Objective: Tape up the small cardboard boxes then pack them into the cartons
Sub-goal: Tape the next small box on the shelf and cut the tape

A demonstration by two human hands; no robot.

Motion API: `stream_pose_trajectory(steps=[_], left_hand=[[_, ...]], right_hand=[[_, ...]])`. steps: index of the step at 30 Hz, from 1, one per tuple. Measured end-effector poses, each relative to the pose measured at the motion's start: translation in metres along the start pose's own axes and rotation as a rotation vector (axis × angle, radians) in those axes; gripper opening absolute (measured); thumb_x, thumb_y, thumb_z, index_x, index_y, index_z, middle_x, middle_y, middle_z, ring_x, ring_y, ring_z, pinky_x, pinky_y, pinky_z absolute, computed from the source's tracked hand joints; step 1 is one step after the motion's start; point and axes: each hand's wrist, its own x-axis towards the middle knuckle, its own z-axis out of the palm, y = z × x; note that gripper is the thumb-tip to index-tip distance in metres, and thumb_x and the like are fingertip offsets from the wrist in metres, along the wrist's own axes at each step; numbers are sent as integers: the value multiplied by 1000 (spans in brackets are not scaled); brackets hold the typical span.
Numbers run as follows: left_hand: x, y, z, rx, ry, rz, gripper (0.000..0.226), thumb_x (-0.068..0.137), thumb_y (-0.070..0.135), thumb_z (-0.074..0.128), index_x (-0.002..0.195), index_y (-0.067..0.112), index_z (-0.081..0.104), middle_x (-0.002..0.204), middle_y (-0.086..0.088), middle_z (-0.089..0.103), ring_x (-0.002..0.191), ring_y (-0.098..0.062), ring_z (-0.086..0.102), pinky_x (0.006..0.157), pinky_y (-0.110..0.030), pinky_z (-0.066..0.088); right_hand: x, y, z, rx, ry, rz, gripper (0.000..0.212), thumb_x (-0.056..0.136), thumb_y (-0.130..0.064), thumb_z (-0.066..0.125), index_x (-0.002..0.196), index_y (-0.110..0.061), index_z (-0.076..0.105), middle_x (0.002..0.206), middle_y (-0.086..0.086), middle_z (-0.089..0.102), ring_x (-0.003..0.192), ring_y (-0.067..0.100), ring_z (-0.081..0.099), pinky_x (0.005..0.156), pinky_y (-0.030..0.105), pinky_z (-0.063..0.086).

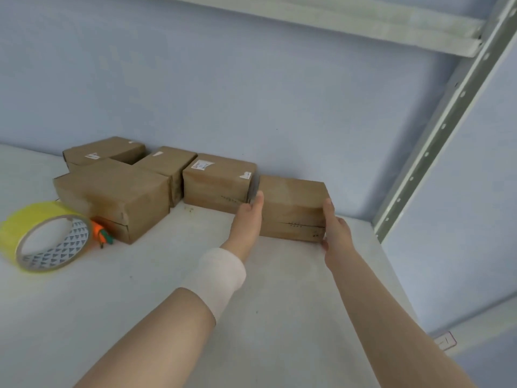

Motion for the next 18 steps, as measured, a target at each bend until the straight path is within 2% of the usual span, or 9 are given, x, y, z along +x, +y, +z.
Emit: stream_pose_trajectory(steps=[2,5,7,9,11,13,14,16,18], left_hand=[[0,-2,2,-18,0,20,41,89,62,36,72,25,39,83,2,48,77,-15,47,74,-30,39],[-1,1,-1,-17,-6,46,35,91,54,43,69,27,36,78,4,45,72,-13,45,80,-34,42],[1,5,-4,-58,-33,59,25,94,46,44,85,22,47,88,1,51,84,-15,52,93,-38,45],[0,13,-10,-104,-89,22,29,95,36,45,110,13,52,102,-3,55,94,-18,54,97,-39,46],[-3,27,-19,-120,-136,-14,45,93,36,48,131,13,44,119,-3,52,103,-18,52,96,-37,46],[-10,45,-34,-138,-228,-21,66,86,53,55,141,22,36,136,4,44,120,-19,47,96,-40,47],[-15,55,-43,-181,-296,-36,74,79,62,57,140,25,36,138,5,43,123,-20,46,95,-43,48],[-20,73,-64,-302,-450,-110,80,65,73,62,128,25,51,129,-1,56,115,-23,56,89,-48,52],[-22,86,-86,-400,-560,-224,87,51,77,67,111,15,60,117,-11,65,104,-28,65,85,-52,53]], right_hand=[[0,-2,-3,41,1,-19,56,79,-60,59,116,-19,49,116,-3,54,113,18,50,106,40,38],[-12,-13,-5,135,-43,-54,47,80,-48,65,114,-20,49,107,-4,56,101,14,56,95,38,46],[-24,-24,-3,153,-22,-144,44,82,-39,67,117,-21,47,112,-2,57,98,10,57,93,36,48],[-39,-33,1,141,23,-290,48,82,-30,69,123,-25,44,126,0,53,107,10,55,98,35,45],[-58,-38,6,35,69,-522,60,79,-25,72,128,-31,39,132,-8,47,113,2,51,98,27,43],[-82,-37,14,-248,125,-840,76,71,-27,75,135,-29,35,135,-9,42,122,3,43,100,24,38],[-92,-35,19,-415,141,-1006,82,67,-30,75,137,-23,34,140,-3,40,127,10,39,100,24,36],[-111,-31,30,-668,159,-1284,84,64,-36,75,136,-10,40,142,11,38,129,21,37,99,24,38],[-125,-29,41,-824,138,-1509,76,64,-27,76,130,-6,44,140,20,39,128,29,39,99,35,42]])
